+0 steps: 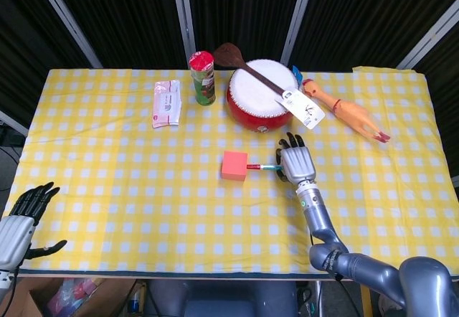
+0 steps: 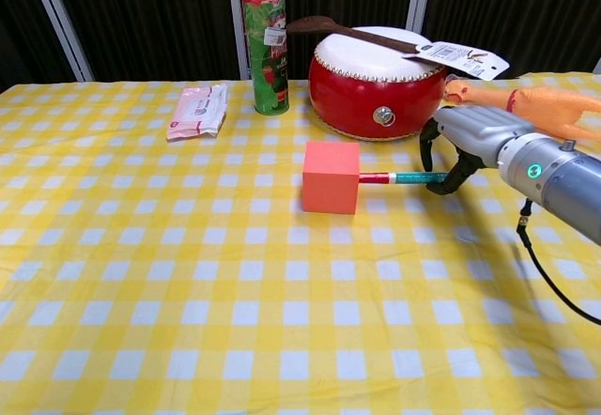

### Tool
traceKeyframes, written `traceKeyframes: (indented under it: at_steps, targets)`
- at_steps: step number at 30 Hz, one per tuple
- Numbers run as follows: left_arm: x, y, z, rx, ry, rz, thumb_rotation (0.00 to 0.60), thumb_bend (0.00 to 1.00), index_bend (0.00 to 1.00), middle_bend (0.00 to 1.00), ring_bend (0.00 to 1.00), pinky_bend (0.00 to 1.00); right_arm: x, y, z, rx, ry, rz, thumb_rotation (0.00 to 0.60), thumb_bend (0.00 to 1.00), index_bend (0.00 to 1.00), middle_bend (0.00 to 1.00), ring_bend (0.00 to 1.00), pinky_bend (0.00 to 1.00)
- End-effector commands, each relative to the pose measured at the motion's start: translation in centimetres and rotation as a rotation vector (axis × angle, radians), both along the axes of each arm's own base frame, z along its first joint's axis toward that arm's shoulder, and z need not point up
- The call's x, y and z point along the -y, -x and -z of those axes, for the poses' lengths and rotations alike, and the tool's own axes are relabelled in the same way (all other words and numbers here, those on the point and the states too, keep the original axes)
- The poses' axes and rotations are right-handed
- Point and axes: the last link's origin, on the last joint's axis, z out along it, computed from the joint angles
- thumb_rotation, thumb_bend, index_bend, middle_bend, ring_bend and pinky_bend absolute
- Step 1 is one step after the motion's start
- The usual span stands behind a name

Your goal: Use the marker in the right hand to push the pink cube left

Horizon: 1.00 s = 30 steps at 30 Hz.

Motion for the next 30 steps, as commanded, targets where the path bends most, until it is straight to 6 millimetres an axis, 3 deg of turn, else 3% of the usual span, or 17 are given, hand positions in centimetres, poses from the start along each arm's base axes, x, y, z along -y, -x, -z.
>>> traceKeyframes:
  at_steps: [1,15,30]
  targets:
    - [0.0,0.0,0.0,0.001,0.001,0.000,0.600,0.03,0.00,0.00,0.00,0.00,0.0,-0.2,0.0,0.000,0.003,0.001,0.600,0.48,0.66,0.25,0.06,0.11]
    - [0.2,-0.1,0.0,0.003,0.009,0.009,0.600,0.03,0.00,0.00,0.00,0.00,-0.1,1.2,-1.4,-0.044,0.044,0.043,0.600,0.49,0.66,0.26,0.07,0.11]
    - [0.3,-0.4,0.1,0.015,0.032,0.024,0.600,0.03,0.00,0.00,0.00,0.00,-0.4,-2.0,0.6,-0.012,0.031,0.019,0.600,0.50,0.66,0.27,0.08,0.11]
